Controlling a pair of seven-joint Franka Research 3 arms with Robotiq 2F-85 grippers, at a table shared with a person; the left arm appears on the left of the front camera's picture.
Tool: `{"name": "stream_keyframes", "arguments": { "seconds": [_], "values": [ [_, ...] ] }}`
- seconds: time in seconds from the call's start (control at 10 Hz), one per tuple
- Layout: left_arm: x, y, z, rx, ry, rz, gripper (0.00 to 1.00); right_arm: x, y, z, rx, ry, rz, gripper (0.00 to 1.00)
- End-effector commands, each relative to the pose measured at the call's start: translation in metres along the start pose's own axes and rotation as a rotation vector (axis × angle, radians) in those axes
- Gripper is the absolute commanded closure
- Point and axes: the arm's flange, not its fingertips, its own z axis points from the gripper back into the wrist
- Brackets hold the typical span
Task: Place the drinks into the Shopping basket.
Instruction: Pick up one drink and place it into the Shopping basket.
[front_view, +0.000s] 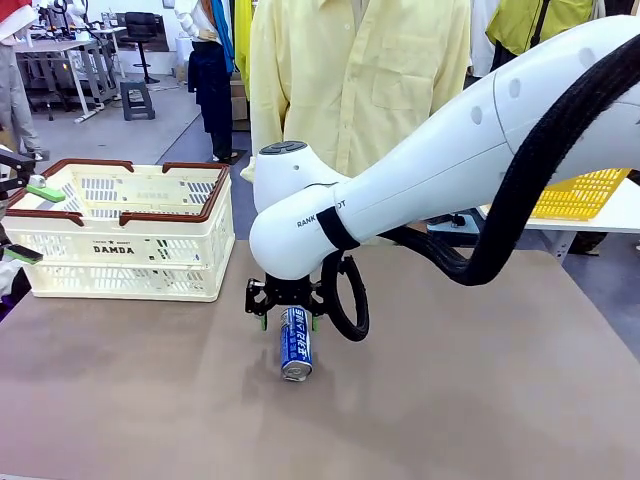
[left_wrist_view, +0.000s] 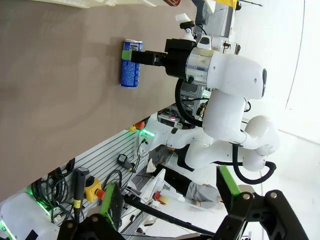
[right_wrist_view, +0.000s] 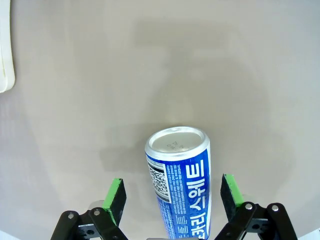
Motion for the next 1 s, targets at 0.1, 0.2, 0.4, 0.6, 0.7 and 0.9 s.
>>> {"name": "stream_keyframes", "arguments": {
  "seconds": [0.1, 0.2, 0.4, 0.6, 0.7, 0.9],
  "values": [
    [-0.002, -0.002, 0.000, -0.026, -0.003, 0.004, 0.00, -0.013, -0.028, 0.020, 0.072, -0.007, 0.015, 0.00],
    [-0.002, -0.002, 0.000, -0.026, -0.003, 0.004, 0.00, -0.014, -0.050, 0.040, 0.121, 0.015, -0.010, 0.00],
    [-0.002, -0.002, 0.000, -0.026, -0.003, 0.004, 0.00, -0.013, -0.131, 0.084, 0.253, 0.095, -0.070, 0.00],
    [-0.002, -0.002, 0.000, -0.026, -0.003, 0.004, 0.00, -0.026, -0.283, 0.104, 0.484, 0.243, -0.117, 0.00],
    [-0.002, -0.002, 0.000, -0.026, -0.003, 0.004, 0.00, -0.041, -0.364, 0.100, 0.658, 0.316, -0.151, 0.00],
    [-0.002, -0.002, 0.000, -0.026, -0.003, 0.004, 0.00, -0.083, -0.503, 0.083, 0.953, 0.275, -0.447, 0.00]
  ]
}}
